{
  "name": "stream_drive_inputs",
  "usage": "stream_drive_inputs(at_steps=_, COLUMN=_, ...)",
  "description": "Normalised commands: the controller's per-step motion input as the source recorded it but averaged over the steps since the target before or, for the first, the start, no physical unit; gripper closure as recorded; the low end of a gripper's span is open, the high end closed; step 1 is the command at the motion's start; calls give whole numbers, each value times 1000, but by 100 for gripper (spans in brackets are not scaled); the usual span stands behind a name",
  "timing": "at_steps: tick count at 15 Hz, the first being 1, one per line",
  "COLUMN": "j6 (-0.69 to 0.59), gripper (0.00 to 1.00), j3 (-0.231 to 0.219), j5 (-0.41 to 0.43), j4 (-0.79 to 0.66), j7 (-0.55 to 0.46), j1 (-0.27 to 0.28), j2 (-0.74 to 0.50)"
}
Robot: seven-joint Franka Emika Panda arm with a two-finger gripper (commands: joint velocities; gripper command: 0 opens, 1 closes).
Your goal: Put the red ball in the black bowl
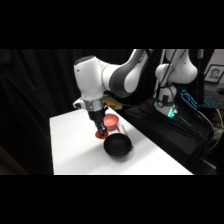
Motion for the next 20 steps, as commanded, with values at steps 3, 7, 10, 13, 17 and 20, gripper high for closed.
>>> stream_drive_inputs(at_steps=3, j6=194, gripper=96, j3=31, j5=13, j4=-432, j7=2, j1=-2, j2=-286)
stream_drive_inputs(at_steps=7, j6=301, gripper=96, j3=42, j5=31, j4=-373, j7=-43, j1=-6, j2=-192)
stream_drive_inputs(at_steps=10, j6=287, gripper=97, j3=53, j5=54, j4=-301, j7=-98, j1=-9, j2=-131)
stream_drive_inputs(at_steps=13, j6=202, gripper=96, j3=67, j5=91, j4=-209, j7=-163, j1=-20, j2=-73)
stream_drive_inputs(at_steps=17, j6=112, gripper=49, j3=46, j5=51, j4=-82, j7=-143, j1=-1, j2=-14)
stream_drive_inputs(at_steps=20, j6=41, gripper=25, j3=2, j5=-24, j4=-17, j7=-77, j1=20, j2=-41)
